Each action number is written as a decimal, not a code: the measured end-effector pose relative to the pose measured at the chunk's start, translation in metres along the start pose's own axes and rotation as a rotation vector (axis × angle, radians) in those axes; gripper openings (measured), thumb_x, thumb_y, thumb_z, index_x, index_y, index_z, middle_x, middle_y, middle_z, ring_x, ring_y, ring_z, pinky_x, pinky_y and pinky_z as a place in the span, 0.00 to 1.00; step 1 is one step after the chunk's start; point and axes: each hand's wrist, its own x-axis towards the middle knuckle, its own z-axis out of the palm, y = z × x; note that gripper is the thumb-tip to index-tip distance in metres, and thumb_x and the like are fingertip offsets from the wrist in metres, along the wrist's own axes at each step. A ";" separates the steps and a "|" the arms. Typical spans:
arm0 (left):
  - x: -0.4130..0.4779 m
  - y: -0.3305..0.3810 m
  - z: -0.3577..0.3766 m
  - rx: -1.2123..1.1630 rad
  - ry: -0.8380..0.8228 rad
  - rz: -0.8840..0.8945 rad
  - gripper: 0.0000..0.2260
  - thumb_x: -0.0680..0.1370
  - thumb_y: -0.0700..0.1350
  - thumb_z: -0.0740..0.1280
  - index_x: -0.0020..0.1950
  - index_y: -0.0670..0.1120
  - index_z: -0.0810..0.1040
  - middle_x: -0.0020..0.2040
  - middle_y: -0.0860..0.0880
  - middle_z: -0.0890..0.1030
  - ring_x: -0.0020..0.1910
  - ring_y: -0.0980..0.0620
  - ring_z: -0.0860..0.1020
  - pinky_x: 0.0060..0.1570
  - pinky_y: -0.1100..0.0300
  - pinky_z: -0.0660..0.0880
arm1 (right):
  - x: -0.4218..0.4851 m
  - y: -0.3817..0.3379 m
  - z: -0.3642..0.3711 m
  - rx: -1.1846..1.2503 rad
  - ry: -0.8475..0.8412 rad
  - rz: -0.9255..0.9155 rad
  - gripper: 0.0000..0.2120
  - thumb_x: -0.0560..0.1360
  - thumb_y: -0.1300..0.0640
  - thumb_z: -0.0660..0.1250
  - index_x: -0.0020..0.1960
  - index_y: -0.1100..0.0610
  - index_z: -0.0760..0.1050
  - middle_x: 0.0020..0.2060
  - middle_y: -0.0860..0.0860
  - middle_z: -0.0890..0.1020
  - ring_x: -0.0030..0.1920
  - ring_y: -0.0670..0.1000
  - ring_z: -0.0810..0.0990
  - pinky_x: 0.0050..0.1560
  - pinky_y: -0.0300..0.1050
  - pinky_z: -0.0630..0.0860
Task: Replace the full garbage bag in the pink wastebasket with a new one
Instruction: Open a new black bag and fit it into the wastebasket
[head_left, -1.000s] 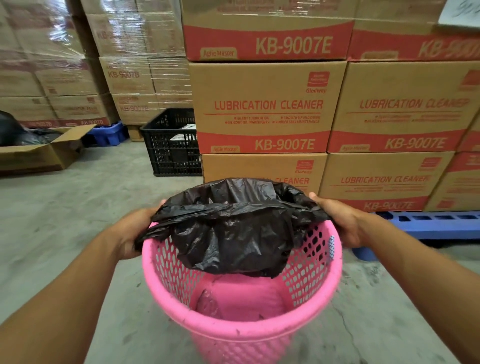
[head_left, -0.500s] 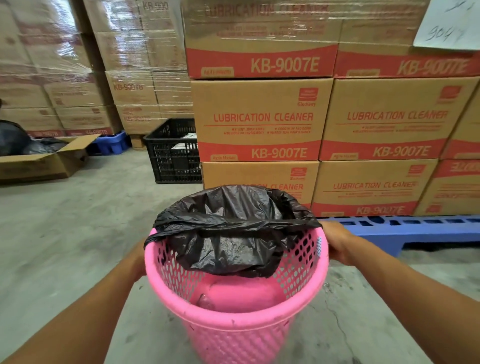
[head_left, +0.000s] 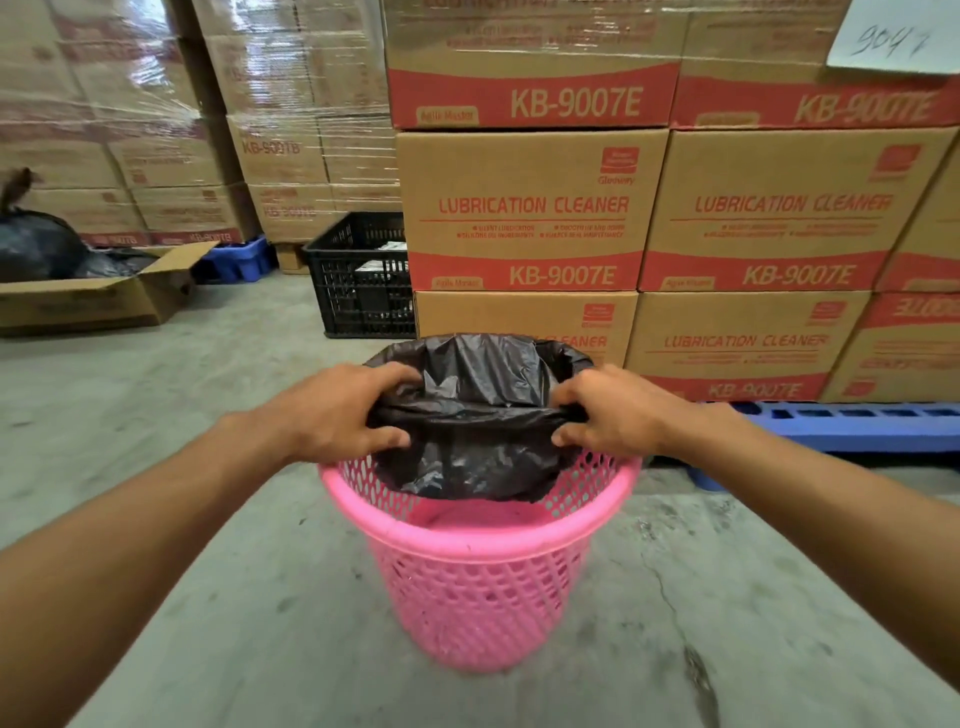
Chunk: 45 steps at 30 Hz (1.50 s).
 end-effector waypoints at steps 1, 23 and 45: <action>-0.004 0.004 0.000 0.093 0.004 0.057 0.16 0.73 0.52 0.67 0.60 0.52 0.76 0.53 0.51 0.82 0.51 0.48 0.80 0.51 0.55 0.76 | -0.004 -0.001 -0.001 -0.018 0.011 -0.032 0.08 0.72 0.47 0.70 0.43 0.51 0.77 0.39 0.49 0.84 0.42 0.55 0.82 0.44 0.53 0.79; -0.064 0.056 0.003 0.207 0.270 0.532 0.15 0.74 0.61 0.61 0.42 0.51 0.65 0.36 0.51 0.75 0.34 0.47 0.76 0.30 0.56 0.70 | -0.080 -0.045 0.000 -0.158 0.062 -0.341 0.11 0.75 0.51 0.69 0.54 0.53 0.70 0.47 0.50 0.76 0.50 0.54 0.75 0.44 0.45 0.69; -0.110 0.039 0.056 0.245 0.400 0.541 0.11 0.76 0.34 0.64 0.54 0.40 0.84 0.45 0.44 0.84 0.41 0.44 0.82 0.38 0.54 0.79 | -0.104 -0.032 0.059 -0.453 0.264 -0.423 0.14 0.61 0.66 0.75 0.46 0.57 0.81 0.28 0.49 0.76 0.26 0.54 0.76 0.22 0.40 0.59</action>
